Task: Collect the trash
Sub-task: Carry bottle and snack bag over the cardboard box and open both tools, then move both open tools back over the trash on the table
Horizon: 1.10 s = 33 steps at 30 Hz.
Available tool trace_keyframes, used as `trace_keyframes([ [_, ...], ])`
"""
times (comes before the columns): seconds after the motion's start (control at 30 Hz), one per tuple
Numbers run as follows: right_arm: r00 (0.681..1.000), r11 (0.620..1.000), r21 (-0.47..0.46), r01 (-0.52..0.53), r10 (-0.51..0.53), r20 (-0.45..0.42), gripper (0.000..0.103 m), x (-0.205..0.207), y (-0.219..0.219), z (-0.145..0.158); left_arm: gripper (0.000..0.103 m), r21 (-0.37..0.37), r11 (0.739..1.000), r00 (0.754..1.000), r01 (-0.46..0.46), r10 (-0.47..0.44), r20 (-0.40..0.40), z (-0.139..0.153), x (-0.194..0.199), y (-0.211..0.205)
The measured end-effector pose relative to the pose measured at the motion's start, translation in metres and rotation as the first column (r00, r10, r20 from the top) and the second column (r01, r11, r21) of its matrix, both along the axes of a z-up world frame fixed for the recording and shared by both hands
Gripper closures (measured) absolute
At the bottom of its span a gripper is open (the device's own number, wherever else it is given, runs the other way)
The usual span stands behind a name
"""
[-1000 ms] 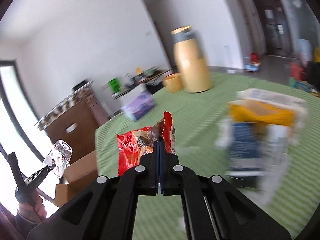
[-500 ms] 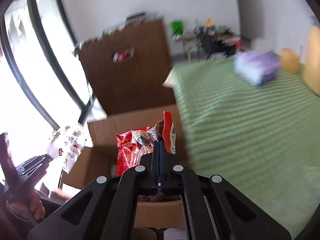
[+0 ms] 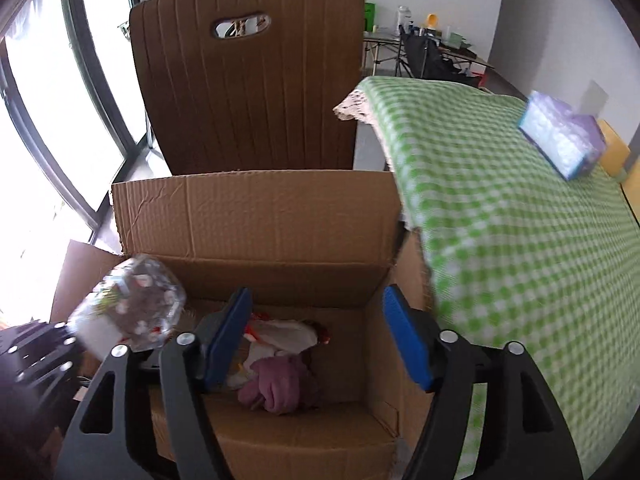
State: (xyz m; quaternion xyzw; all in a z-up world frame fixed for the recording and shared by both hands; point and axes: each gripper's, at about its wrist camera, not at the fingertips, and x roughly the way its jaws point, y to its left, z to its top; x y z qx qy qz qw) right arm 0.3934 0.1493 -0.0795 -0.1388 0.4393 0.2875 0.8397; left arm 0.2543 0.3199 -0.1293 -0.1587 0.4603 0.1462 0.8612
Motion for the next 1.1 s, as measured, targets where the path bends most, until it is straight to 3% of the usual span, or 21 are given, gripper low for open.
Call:
trace_keyframes([
  [0.1,1.0,1.0,0.01,0.007,-0.006,-0.01,0.036,-0.003,-0.012,-0.001,0.062,-0.052,0.998,0.999,-0.04,0.039,-0.019,-0.009,0.01,0.005],
  [0.13,1.0,1.0,0.01,0.008,-0.008,-0.012,0.036,-0.002,-0.015,0.0,0.055,-0.059,0.997,0.999,-0.05,0.049,-0.01,-0.007,0.012,0.006],
  [0.23,1.0,1.0,0.014,0.013,-0.013,-0.02,0.036,-0.003,-0.019,-0.001,0.047,-0.047,0.998,0.999,-0.036,0.036,0.012,0.002,0.012,0.005],
  [0.37,1.0,1.0,0.021,0.0,0.0,-0.024,0.036,-0.005,-0.012,-0.002,0.042,-0.005,0.999,0.999,-0.039,0.039,0.036,0.018,0.006,0.007],
  [0.73,0.999,0.999,0.04,-0.031,0.031,-0.013,0.036,-0.02,-0.009,0.012,0.041,-0.013,0.998,0.996,-0.06,0.06,0.066,0.039,-0.008,0.009],
  [0.87,1.0,0.998,0.049,-0.026,0.026,0.005,0.036,-0.025,-0.016,0.022,0.041,0.016,0.998,0.995,-0.057,0.055,0.082,0.048,-0.013,0.0],
  [1.1,0.996,0.994,0.11,0.022,-0.032,0.086,0.036,-0.04,-0.057,0.056,0.039,0.121,0.991,0.976,-0.051,0.024,0.215,0.084,-0.023,-0.03],
])
